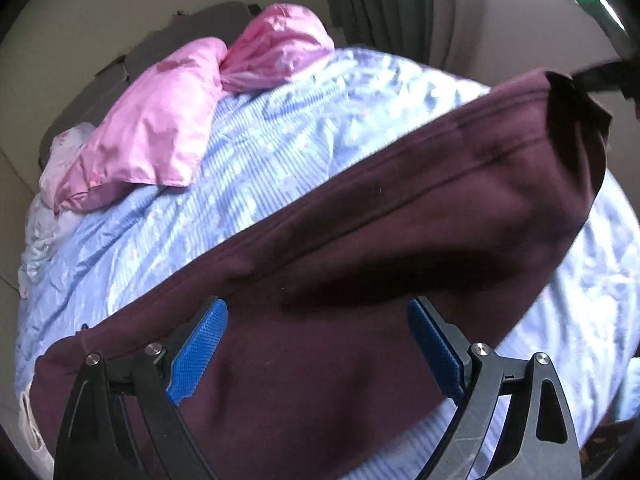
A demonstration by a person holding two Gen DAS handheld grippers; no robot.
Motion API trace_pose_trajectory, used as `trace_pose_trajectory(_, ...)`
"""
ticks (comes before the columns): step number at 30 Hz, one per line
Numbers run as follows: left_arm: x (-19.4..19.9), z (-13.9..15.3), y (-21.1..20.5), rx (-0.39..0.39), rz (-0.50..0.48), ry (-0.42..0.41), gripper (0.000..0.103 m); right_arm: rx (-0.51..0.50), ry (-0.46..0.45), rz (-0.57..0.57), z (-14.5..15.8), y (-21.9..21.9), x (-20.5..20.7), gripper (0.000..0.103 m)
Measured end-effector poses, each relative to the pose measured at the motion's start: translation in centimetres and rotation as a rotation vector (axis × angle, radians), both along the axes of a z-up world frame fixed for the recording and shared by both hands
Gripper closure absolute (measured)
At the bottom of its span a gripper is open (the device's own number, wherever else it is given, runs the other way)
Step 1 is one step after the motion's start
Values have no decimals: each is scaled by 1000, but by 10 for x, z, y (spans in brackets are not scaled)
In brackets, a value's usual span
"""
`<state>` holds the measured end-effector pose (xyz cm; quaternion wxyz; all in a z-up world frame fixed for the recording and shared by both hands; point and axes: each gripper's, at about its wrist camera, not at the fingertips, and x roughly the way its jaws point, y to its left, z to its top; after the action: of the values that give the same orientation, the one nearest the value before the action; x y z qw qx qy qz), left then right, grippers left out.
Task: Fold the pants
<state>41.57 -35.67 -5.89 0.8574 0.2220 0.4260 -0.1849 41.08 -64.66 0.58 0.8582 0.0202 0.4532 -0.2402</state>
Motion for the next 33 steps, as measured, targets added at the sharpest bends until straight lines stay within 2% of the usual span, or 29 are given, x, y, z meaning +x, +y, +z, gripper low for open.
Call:
trace_pose_trajectory(3, 9, -20, -4, 23, 2, 18, 11, -3, 34, -26, -30, -4, 23, 88)
trace_pose_trajectory(7, 18, -36, -1, 0, 33, 72, 10, -15, 46, -42, -57, -7, 40, 86)
trace_pose_trajectory(8, 20, -39, -1, -6, 41, 94, 11, -26, 39, -57, -61, -8, 41, 78)
trace_pose_trajectory(9, 21, -42, -1, -10, 45, 112, 11, -40, 30, -72, -62, -7, 41, 63)
trace_pose_trajectory(10, 21, -42, -2, -8, 44, 118, 11, -72, 15, -91, -61, -6, 40, 53)
trace_pose_trajectory(11, 21, -39, -3, -4, 39, 113, 11, -116, -17, -111, -56, -3, 36, 36)
trace_pose_trajectory(12, 20, -33, -3, -5, 35, 97, 11, -165, -74, -137, -46, 0, 28, 31)
trace_pose_trajectory(14, 12, -9, 3, -48, 17, 39, 11, -230, -187, -136, -23, 12, 9, 30)
trace_pose_trajectory(17, -7, 30, 21, -112, -38, -31, 11, -259, -278, 4, 4, 49, -21, 30)
trace_pose_trajectory(19, -26, 51, 42, -119, -81, -79, 11, -223, -311, 119, 16, 77, -44, 30)
trace_pose_trajectory(23, -66, 72, 90, -108, -142, -145, 11, -107, -385, 326, 29, 140, -99, 30)
trace_pose_trajectory(27, -105, 69, 137, -117, -128, -172, 11, -38, -393, 512, 16, 200, -144, 30)
trace_pose_trajectory(30, -135, 49, 167, -124, -104, -179, 12, -18, -372, 609, -4, 236, -163, 30)
trace_pose_trajectory(32, -145, 33, 176, -135, -96, -157, 16, 20, -356, 665, -19, 256, -174, 30)
trace_pose_trajectory(33, -150, 22, 180, -144, -97, -120, 20, 32, -347, 680, -27, 261, -175, 30)
